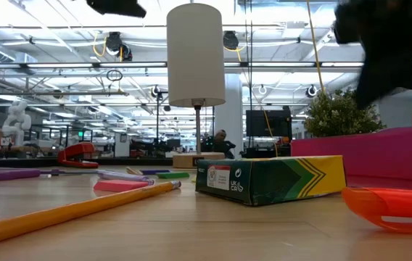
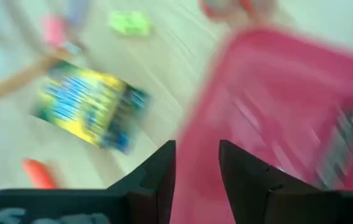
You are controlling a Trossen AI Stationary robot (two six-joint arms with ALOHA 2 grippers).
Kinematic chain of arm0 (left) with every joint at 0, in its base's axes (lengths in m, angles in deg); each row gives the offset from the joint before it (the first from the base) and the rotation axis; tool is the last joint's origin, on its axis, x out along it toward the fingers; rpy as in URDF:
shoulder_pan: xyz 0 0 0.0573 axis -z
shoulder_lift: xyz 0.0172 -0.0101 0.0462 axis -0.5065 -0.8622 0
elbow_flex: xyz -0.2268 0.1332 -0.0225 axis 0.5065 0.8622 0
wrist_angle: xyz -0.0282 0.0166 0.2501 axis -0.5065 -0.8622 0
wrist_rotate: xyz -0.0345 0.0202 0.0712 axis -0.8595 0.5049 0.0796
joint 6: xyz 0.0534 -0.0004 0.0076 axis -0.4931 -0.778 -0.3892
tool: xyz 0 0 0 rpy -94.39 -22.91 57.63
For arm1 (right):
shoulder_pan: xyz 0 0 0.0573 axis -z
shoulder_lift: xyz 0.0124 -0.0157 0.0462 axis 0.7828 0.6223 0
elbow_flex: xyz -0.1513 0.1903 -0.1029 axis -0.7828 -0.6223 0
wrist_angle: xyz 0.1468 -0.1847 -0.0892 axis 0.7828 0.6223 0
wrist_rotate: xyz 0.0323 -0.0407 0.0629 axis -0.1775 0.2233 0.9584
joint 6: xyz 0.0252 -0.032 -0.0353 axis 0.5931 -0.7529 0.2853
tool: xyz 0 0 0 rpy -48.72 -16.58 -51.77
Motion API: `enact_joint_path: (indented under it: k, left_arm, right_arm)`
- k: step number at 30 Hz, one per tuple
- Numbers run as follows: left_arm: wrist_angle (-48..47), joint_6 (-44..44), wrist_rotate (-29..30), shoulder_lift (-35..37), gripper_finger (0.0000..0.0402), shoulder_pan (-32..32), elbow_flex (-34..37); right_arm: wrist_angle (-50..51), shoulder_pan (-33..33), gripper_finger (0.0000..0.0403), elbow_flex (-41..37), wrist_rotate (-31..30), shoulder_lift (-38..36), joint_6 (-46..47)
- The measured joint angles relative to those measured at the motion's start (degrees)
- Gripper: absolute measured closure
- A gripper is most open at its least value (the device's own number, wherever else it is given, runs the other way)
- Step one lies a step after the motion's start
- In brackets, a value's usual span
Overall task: Pack school essentials
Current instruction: Put the top yellow pencil into the pink supply box
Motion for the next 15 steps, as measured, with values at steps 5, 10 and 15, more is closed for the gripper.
enact_joint_path:
  k: [5, 10, 15]
  left_arm:
    - [-5.38, 3.33, -0.07, 0.01, 0.0174, -0.5, 0.0]
    - [-11.48, 4.6, -0.02, -1.46, 0.0174, -2.08, -0.02]
    - [-15.55, 6.19, -0.91, -5.33, 0.0174, -5.47, -0.02]
  right_arm:
    - [-12.87, 0.0, 0.0287, 0.02, -5.26, -0.38, -12.29]
    - [-21.65, 0.0, 0.0287, 0.04, -5.76, -0.38, -21.02]
    - [-23.73, 0.02, 0.0287, 0.04, -7.04, -0.38, -24.02]
